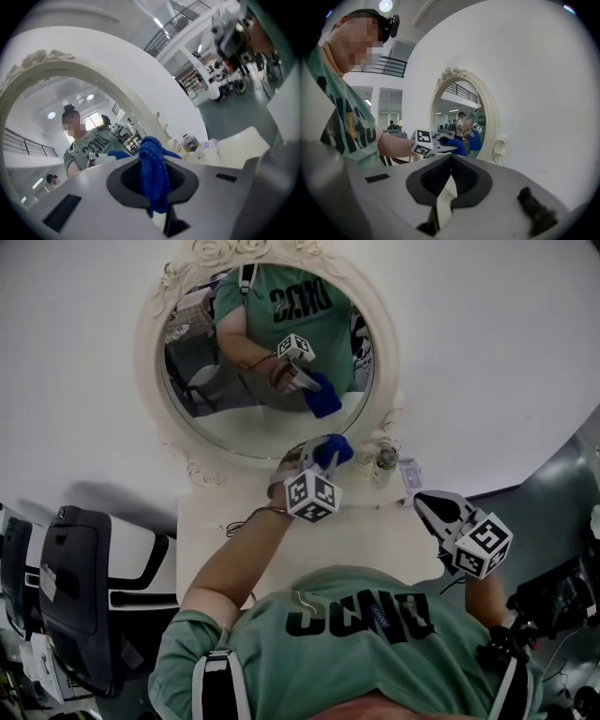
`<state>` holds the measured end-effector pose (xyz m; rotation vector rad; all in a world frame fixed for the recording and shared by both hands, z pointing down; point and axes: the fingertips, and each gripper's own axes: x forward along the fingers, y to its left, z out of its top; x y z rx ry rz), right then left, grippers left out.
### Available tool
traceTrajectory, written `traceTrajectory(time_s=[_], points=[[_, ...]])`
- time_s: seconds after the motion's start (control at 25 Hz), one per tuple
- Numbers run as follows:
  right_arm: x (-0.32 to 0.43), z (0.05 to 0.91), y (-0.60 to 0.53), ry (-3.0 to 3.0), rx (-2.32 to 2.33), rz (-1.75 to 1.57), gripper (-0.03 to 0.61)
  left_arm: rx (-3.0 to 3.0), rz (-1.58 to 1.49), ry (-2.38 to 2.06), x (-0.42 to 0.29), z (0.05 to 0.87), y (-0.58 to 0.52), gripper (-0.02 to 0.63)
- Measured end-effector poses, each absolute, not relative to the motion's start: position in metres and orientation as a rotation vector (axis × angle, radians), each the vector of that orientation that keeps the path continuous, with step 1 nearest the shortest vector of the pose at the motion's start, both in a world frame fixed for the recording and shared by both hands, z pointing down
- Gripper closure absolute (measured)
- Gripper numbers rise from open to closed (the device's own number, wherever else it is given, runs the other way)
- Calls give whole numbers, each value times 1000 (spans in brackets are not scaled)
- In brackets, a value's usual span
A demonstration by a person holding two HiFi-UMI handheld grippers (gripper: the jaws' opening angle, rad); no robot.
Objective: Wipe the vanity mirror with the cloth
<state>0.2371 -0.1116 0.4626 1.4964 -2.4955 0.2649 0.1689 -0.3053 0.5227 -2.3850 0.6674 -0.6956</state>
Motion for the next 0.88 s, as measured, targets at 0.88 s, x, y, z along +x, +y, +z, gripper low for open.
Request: traceTrajectory(time_s=[0.88], points=[[105,489,-201,-2754,1139,334,568,-3283,164,1028,-85,538,-191,561]])
